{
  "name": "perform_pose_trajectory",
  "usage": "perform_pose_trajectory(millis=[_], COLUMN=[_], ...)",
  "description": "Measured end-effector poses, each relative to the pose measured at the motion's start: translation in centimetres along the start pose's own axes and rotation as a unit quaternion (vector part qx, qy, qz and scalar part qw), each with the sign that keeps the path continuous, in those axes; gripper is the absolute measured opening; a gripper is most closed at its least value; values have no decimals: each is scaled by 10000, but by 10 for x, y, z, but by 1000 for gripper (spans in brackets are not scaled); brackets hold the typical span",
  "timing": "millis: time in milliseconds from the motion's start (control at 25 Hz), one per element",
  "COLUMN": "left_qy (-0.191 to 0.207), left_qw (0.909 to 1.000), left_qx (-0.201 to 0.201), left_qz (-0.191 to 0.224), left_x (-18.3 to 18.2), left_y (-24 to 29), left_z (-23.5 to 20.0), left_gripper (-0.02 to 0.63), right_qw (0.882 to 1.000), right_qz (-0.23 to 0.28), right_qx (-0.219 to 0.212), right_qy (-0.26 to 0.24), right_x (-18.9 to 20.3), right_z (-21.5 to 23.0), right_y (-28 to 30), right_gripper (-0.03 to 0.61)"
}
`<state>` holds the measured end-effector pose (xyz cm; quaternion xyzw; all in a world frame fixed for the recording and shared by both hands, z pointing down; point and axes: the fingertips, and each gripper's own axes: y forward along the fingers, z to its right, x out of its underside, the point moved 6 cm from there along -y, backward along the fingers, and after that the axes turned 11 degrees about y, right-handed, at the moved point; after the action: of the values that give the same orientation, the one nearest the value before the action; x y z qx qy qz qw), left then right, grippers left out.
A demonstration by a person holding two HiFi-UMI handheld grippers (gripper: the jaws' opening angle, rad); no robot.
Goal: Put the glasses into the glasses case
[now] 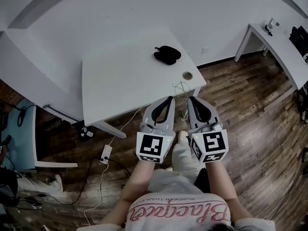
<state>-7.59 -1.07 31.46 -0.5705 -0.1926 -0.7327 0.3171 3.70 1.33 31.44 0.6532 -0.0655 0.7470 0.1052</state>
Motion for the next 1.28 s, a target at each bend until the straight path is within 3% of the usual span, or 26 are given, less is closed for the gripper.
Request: perform_pose_trajectory(millis=[680,1280], left_qy=[-9,-284], left_qw=[9989,9948], left_qx=[-227,-502], left_qz=[-398,-838], left_x=[44,118], left_y=[145,293], left_z=[-58,-115], left_gripper=[6,6], right_qw=[9981,9864], right_qz=[-385,-1210], right_qx=[-466,-1109], right_qy=[139,-21], right_x=[-6,31], right_z=[93,179], right_y=[150,307], right_gripper=[12,12])
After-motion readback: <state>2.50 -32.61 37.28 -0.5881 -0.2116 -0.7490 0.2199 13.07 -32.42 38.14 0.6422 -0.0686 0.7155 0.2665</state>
